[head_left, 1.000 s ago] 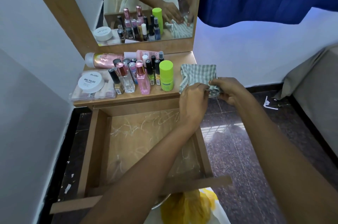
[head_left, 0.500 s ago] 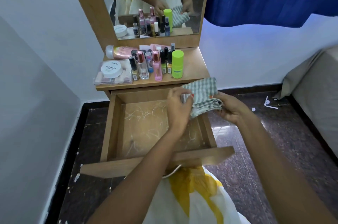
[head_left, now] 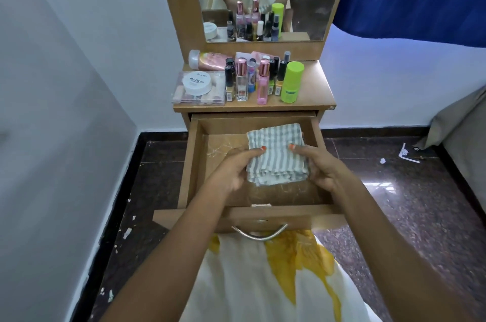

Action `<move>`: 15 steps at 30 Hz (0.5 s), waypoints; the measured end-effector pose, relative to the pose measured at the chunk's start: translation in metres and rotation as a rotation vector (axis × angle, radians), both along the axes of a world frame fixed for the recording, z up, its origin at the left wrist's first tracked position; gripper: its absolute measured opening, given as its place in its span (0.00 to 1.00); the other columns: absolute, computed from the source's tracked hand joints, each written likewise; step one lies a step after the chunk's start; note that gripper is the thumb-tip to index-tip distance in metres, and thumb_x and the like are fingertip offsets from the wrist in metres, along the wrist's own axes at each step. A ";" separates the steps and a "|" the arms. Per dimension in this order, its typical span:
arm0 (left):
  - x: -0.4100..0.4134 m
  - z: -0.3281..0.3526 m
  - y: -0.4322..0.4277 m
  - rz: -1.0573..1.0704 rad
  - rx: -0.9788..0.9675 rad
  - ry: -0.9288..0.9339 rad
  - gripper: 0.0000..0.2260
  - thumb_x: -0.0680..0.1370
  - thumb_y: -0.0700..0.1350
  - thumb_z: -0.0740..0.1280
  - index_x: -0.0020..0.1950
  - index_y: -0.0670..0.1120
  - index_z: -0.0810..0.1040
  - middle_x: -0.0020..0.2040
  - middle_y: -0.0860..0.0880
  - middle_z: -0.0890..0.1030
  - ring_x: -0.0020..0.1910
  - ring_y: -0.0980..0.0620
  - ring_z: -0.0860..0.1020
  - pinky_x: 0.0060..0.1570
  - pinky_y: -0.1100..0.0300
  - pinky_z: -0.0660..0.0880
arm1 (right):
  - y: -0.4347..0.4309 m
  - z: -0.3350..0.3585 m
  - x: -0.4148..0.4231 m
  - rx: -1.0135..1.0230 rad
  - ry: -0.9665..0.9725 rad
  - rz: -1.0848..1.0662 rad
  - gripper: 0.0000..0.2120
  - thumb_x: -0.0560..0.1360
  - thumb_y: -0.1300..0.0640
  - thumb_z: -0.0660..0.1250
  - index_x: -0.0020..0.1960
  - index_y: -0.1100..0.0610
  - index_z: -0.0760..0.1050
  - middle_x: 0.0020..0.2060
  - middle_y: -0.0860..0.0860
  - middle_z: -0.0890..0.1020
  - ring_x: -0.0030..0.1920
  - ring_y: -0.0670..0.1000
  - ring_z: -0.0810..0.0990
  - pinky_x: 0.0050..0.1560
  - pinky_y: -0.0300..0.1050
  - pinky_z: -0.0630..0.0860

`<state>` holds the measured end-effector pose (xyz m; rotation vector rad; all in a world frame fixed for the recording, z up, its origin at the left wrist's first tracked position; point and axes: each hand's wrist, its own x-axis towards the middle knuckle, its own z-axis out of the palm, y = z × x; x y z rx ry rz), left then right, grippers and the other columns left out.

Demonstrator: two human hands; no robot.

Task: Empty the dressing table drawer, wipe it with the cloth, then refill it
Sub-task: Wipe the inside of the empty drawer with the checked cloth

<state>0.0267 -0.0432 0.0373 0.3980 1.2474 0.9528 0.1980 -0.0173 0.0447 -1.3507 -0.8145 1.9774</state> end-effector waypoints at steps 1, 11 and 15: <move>-0.005 -0.001 0.001 -0.017 0.014 0.030 0.02 0.75 0.36 0.67 0.45 0.42 0.77 0.39 0.47 0.83 0.36 0.52 0.82 0.39 0.59 0.80 | 0.000 -0.001 -0.006 0.003 -0.038 0.009 0.10 0.73 0.62 0.67 0.54 0.62 0.75 0.39 0.54 0.84 0.34 0.49 0.85 0.33 0.41 0.82; -0.051 -0.019 0.017 -0.001 0.110 0.461 0.08 0.76 0.34 0.64 0.53 0.42 0.76 0.42 0.48 0.78 0.38 0.56 0.75 0.39 0.68 0.73 | 0.021 -0.007 -0.050 0.669 -0.863 0.092 0.09 0.71 0.62 0.69 0.47 0.58 0.70 0.43 0.53 0.78 0.41 0.51 0.79 0.41 0.46 0.77; -0.073 -0.023 0.019 0.059 0.288 0.939 0.08 0.76 0.34 0.64 0.53 0.39 0.79 0.50 0.46 0.81 0.50 0.52 0.78 0.49 0.68 0.71 | 0.017 -0.035 -0.065 0.946 -1.243 0.434 0.11 0.73 0.59 0.66 0.53 0.59 0.70 0.47 0.56 0.80 0.46 0.57 0.79 0.42 0.50 0.75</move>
